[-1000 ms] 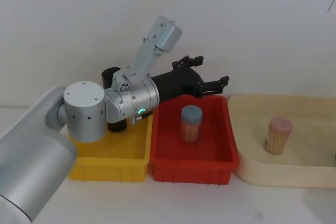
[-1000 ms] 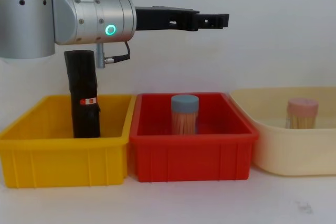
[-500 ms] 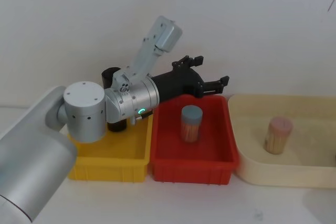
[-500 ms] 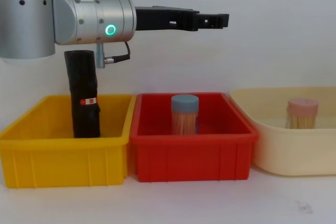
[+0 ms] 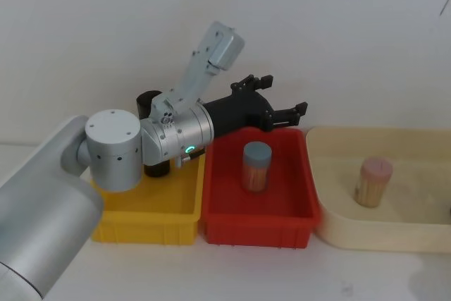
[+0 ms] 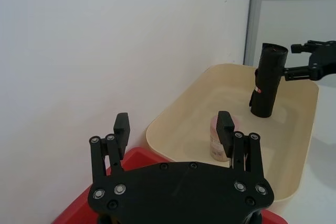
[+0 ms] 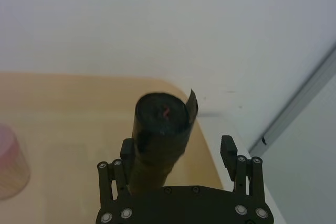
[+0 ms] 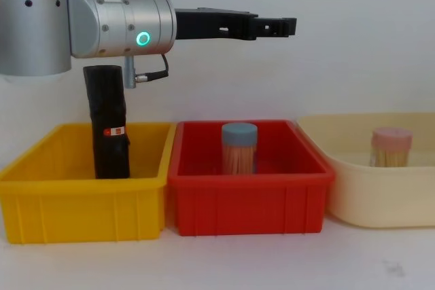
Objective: Pick up the garbage bag with the one hand and transfer it to the other hand.
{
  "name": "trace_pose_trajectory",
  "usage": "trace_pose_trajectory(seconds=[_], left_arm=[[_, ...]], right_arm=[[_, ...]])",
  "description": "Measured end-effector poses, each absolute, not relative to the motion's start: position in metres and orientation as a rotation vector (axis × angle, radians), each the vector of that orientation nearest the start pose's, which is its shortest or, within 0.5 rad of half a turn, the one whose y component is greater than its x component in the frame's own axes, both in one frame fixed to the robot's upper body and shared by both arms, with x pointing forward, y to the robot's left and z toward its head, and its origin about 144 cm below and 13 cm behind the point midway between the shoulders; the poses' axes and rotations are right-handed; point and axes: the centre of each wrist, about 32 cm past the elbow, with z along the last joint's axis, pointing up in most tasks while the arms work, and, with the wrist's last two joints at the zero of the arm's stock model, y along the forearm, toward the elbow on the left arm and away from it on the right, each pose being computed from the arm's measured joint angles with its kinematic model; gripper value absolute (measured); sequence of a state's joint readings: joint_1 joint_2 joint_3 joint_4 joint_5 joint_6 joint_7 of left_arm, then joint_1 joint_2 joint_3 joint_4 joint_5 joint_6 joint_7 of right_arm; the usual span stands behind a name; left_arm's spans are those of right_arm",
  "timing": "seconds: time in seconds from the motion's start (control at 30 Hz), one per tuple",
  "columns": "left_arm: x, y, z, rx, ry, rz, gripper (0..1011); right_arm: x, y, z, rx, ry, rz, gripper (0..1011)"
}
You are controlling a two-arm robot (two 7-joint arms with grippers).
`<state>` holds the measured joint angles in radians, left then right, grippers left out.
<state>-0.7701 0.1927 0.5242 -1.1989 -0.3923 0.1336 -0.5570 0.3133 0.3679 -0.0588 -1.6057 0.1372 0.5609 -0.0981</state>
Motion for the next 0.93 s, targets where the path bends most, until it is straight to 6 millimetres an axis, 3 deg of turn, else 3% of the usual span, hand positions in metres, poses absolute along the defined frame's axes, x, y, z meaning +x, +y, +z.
trace_pose_trajectory(seconds=[0.93], left_arm=[[0.623,0.158,1.310,0.010,-0.157,0.622,1001]], right_arm=[[0.489,-0.309,1.279,-0.320,0.025,-1.522,1002]])
